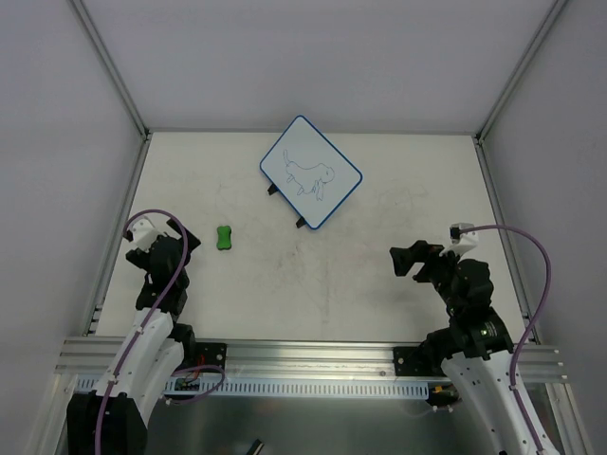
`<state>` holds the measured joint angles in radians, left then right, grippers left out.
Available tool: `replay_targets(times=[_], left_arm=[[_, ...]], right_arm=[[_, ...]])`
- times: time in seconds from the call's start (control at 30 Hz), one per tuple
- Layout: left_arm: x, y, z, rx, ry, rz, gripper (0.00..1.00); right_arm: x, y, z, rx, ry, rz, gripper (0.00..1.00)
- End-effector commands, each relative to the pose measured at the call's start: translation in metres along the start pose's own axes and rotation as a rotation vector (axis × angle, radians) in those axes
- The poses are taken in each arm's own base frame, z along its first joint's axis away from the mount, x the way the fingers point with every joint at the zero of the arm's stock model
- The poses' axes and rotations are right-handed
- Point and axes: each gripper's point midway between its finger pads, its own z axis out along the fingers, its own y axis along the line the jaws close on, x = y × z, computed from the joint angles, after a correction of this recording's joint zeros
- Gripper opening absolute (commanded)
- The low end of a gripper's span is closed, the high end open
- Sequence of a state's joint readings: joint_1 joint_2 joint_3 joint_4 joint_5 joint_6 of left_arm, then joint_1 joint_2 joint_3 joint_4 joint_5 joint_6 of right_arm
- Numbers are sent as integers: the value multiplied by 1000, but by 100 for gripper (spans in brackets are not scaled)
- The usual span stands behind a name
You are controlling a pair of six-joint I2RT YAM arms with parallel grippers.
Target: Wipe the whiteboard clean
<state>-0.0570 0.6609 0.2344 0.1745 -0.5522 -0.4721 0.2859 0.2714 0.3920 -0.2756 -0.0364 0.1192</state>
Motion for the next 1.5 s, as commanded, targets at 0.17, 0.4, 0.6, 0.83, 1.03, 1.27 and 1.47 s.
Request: replay_targets(times=[0.17,0.4,0.6,0.83,1.03,1.27,1.47], left_arm=[[-5,6,0,-30,-32,-28,99],[-7,0,0,-1,-29,-28,99],[-2,-11,3,49,12,25,99],[0,-20,2,99,16,21,99],[-2,-28,-4,178,-10,30,99],[4,-16,-1,88,25,-25,99],[4,-24,-4,140,32,-22,99]], right_arm=[[-5,7,2,-36,-17,-18,99],[-17,30,18,-119,37,-2,99],[-63,68,49,-244,-29,71,99],[-99,81,88,-253,-81,122,99],[-98,73,123,-218,-87,172,99],[-75,63,163,-221,-89,167,99],[-61,63,174,-312,-105,158,99]])
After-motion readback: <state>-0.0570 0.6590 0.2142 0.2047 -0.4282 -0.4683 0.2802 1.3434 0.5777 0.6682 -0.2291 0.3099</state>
